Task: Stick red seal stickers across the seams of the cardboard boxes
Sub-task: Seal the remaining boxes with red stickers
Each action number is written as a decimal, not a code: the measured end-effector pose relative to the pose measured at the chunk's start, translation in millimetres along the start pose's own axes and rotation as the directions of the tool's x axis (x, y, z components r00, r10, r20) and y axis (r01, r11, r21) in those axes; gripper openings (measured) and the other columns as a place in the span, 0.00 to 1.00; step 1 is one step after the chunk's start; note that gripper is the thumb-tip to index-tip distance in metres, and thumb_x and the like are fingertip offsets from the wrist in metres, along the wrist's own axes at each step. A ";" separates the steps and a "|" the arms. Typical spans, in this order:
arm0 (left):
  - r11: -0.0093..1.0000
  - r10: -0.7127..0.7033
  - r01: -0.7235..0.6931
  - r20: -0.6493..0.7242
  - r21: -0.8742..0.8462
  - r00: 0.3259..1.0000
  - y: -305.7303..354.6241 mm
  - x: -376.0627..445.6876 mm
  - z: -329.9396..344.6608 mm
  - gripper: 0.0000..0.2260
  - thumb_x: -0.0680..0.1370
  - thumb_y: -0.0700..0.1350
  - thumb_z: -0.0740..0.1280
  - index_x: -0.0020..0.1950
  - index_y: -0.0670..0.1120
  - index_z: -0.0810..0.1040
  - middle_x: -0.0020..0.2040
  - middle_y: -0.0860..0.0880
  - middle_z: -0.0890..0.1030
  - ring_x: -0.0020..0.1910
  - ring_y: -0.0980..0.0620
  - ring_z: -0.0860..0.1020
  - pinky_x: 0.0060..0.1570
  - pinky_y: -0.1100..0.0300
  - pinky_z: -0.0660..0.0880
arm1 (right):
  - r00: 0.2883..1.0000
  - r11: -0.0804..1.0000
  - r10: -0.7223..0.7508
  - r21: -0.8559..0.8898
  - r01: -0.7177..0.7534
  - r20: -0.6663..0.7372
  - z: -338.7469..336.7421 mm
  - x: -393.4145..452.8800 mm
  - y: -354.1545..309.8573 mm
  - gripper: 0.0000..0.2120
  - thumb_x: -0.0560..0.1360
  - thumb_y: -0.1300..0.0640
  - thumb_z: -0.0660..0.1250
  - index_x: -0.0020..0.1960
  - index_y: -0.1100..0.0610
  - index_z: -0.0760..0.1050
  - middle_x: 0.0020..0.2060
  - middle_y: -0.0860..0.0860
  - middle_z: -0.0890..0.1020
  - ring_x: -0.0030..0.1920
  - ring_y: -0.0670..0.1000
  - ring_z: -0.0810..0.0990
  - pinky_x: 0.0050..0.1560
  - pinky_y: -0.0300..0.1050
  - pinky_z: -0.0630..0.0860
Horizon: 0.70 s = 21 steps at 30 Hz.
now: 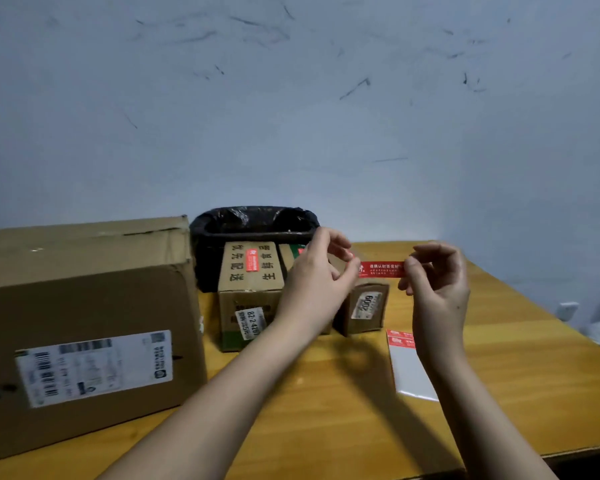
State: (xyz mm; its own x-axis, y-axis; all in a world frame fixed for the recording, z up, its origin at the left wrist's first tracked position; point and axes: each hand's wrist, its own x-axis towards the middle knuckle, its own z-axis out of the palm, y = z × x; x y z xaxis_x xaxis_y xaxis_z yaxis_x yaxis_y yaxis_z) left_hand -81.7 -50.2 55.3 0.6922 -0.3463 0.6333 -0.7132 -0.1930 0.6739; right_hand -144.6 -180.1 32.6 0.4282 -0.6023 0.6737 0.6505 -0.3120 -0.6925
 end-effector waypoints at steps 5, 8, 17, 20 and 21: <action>0.998 0.057 -0.055 -0.135 0.013 0.989 22.1 6.0 -66.3 0.06 0.77 0.42 0.68 0.50 0.49 0.72 0.41 0.54 0.77 0.34 0.60 0.75 0.37 0.65 0.74 | 0.999 0.987 0.025 0.158 -0.030 0.035 53.1 5.9 -30.9 0.10 0.77 0.70 0.62 0.48 0.56 0.71 0.39 0.52 0.73 0.31 0.45 0.72 0.33 0.35 0.70; 0.993 0.096 -0.080 -0.209 0.083 0.973 30.1 7.6 -106.4 0.07 0.77 0.42 0.68 0.50 0.51 0.71 0.41 0.56 0.77 0.36 0.62 0.76 0.35 0.69 0.73 | 0.995 0.978 0.033 0.204 -0.051 0.093 87.5 5.3 -46.8 0.09 0.77 0.68 0.63 0.48 0.55 0.71 0.39 0.51 0.74 0.33 0.46 0.73 0.34 0.35 0.71; 0.956 0.060 0.056 -0.379 0.288 0.923 14.5 4.7 -226.1 0.06 0.75 0.44 0.68 0.46 0.53 0.73 0.38 0.57 0.78 0.36 0.58 0.76 0.45 0.55 0.77 | 0.925 0.986 0.116 0.067 -0.150 0.361 196.9 -2.6 -78.6 0.07 0.74 0.61 0.70 0.47 0.53 0.74 0.38 0.47 0.78 0.37 0.42 0.79 0.37 0.35 0.73; 0.913 0.031 0.124 -0.369 0.389 0.929 2.3 -1.7 -259.5 0.05 0.75 0.44 0.67 0.48 0.51 0.73 0.38 0.56 0.77 0.37 0.57 0.76 0.45 0.54 0.76 | 0.877 0.986 0.166 -0.052 -0.160 0.451 230.2 -8.4 -79.7 0.07 0.72 0.60 0.70 0.47 0.52 0.75 0.34 0.47 0.79 0.38 0.48 0.81 0.41 0.44 0.76; 0.897 0.018 0.145 -0.364 0.416 0.931 -1.7 -3.8 -268.2 0.05 0.75 0.44 0.67 0.48 0.51 0.73 0.38 0.56 0.77 0.38 0.57 0.76 0.45 0.55 0.75 | 0.862 0.984 0.181 -0.096 -0.153 0.474 239.6 -10.0 -78.9 0.07 0.71 0.59 0.70 0.46 0.51 0.75 0.33 0.47 0.79 0.39 0.49 0.82 0.44 0.48 0.76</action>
State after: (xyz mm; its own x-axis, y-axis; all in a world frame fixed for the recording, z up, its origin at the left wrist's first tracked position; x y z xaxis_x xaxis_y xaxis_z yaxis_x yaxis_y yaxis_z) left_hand -53.3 197.6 153.9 0.6722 0.0082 0.7403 -0.5856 -0.6059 0.5385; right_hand -50.0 26.6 142.3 0.7838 -0.2273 0.5780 0.5138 -0.2856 -0.8090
